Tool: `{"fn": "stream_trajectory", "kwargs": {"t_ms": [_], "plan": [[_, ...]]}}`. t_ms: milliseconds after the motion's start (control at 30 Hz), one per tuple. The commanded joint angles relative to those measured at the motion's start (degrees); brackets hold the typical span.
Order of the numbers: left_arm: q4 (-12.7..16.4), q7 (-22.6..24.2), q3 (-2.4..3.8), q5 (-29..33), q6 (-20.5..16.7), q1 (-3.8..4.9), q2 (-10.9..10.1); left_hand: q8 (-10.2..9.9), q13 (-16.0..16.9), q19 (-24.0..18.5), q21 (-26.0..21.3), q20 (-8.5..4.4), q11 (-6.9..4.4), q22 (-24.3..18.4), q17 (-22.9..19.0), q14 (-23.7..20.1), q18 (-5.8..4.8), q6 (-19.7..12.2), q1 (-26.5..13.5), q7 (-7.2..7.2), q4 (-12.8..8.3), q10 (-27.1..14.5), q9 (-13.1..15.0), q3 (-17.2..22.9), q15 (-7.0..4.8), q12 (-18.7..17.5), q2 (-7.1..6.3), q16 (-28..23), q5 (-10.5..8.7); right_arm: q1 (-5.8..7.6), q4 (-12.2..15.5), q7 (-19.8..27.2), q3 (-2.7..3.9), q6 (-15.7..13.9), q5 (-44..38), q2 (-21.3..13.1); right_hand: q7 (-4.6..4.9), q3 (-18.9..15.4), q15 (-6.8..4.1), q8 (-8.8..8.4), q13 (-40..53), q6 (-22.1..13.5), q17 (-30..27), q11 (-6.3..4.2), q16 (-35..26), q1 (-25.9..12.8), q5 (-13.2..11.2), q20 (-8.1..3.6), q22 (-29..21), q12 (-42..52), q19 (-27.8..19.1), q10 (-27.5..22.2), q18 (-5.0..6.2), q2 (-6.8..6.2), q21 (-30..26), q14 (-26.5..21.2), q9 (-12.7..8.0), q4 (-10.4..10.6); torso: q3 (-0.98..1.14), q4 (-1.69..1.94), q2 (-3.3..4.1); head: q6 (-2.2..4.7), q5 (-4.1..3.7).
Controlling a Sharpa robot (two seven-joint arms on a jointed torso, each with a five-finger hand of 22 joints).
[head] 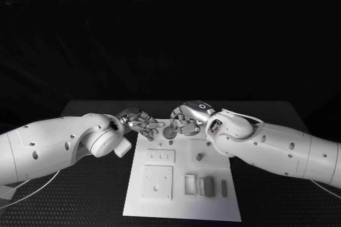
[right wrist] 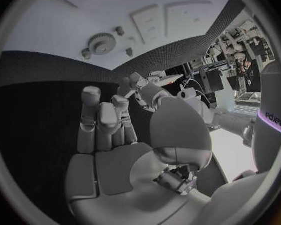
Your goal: Assemble the parts on the task board
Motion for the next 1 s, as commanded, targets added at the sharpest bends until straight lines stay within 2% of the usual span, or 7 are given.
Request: {"fn": "stream_trajectory", "kwargs": {"t_ms": [33, 533, 667, 867, 933, 1000], "plan": [[0.6, -0.51, 0.03, 2.08, -1.03, -0.03, 0.13, -0.17, 0.16, -0.41, 0.36, -0.16, -0.08, 0.14, 0.14, -0.43, 0.41, -0.06, -0.54, 0.27, -0.05, -0.4, -0.08, -0.46, -0.12, 0.28, -0.07, 0.33, -0.04, 0.01, 0.11, -1.05, 0.03, 1.36, -0.86, 0.67, 0.37, 0.0, -0.47, -0.1, -0.01, 0.9, 0.08, -0.31, 0.28, -0.34, 0.07, -0.23, 1.23, 0.31, 0.26, -0.25, 1.67, -0.22, 0.21, 0.11, 0.12, 0.47, 0.04, -0.03, 0.15, 0.06, 0.05], [1.4, -0.52, 0.03, 3.84, -1.3, -0.05, 0.35, -0.25, 0.69, -0.5, 0.44, -0.19, -0.09, 0.47, 0.32, -0.5, 0.45, 0.03, -0.47, 0.25, -0.08, -0.62, -0.14, -0.45, -0.15, 0.45, 0.08, 0.46, -0.04, 0.0, 0.36, -1.31, 0.03, 1.26, -0.55, 1.91, 0.2, 0.19, -0.66, -0.28, -1.6, 1.22, 0.15, -0.5, 0.07, -0.48, 0.07, -0.32, 1.14, -0.92, -0.04, -0.64, 1.67, -0.28, 0.21, -0.24, 0.21, 0.91, 0.07, 0.01, 0.19, -0.13, 0.0], [1.5, -0.42, 0.03, 3.85, -1.56, -0.05, 0.2, -0.25, 0.8, -0.53, 0.44, -0.19, -0.09, 0.53, 0.35, -0.52, 0.45, 0.07, -0.39, 0.24, -0.08, -0.65, -0.14, -0.42, -0.15, 0.49, 0.13, 0.48, -0.04, -0.01, 0.15, -1.13, 0.03, 1.2, -0.05, 2.01, 0.3, 0.42, -0.45, -0.96, -7.84, 0.73, -0.02, -0.42, -0.67, -0.51, 0.04, -0.15, 1.08, -7.09, -0.65, -0.75, 1.67, -0.35, -0.04, -0.57, 0.2, 0.98, 0.06, -0.03, 0.17, -0.18, -0.05], [1.46, -0.27, 0.03, 3.99, -1.42, -0.04, 0.14, 0.01, 1.36, -0.47, 0.58, -0.23, -0.19, 0.86, 0.56, -0.38, 0.47, 0.72, -0.31, -0.01, -0.07, -0.61, -0.06, -0.44, -0.22, 0.79, 0.24, 0.72, -0.04, -0.12, -0.24, -0.8, 0.03, 1.74, 0.52, 2.35, 1.22, 0.75, 0.43, -2.25, -20.56, -0.6, -0.27, 0.59, -1.37, -0.56, 0.09, -0.14, 1.05, -20.48, -0.73, -0.83, 1.67, -0.22, -0.19, -0.26, -0.29, 0.73, 0.1, 0.01, 0.18, -0.27, -0.02], [1.49, -0.22, 0.03, 4.4, -1.37, -0.04, 0.17, 0.05, 1.52, -0.46, 0.6, -0.25, -0.23, 0.95, 0.62, -0.32, 0.48, 0.85, -0.25, -0.07, -0.07, -0.59, -0.05, -0.41, -0.26, 0.87, 0.36, 0.79, -0.04, -0.14, -0.27, -0.63, 0.03, 1.67, 0.73, 2.38, 1.72, 0.91, 1.13, -2.76, -25.44, -1.32, -0.33, 1.2, -1.46, -0.58, 0.06, -0.18, 1.08, -25.73, -0.74, 0.52, 1.67, -0.23, -0.17, -0.12, -0.59, 0.51, 0.11, 0.01, 0.17, -0.31, -0.01], [1.52, -0.26, 0.03, 4.58, -1.23, -0.04, 0.21, 0.08, 1.68, -0.44, 0.64, -0.29, -0.28, 1.04, 0.69, -0.28, 0.5, 0.95, -0.07, -0.12, -0.09, -0.56, -0.05, -0.35, -0.3, 0.96, 0.52, 0.86, -0.04, -0.14, -0.29, -0.49, 0.03, 1.62, 0.82, 2.44, 1.98, 0.87, 1.18, -3.03, -27.76, -1.66, -0.41, 1.39, -1.59, -0.56, 0.07, -0.13, 1.04, -28.27, -0.78, 1.38, 1.67, -0.29, -0.25, -0.08, -0.79, 0.28, 0.08, 0.02, 0.17, -0.31, 0.0]]}}
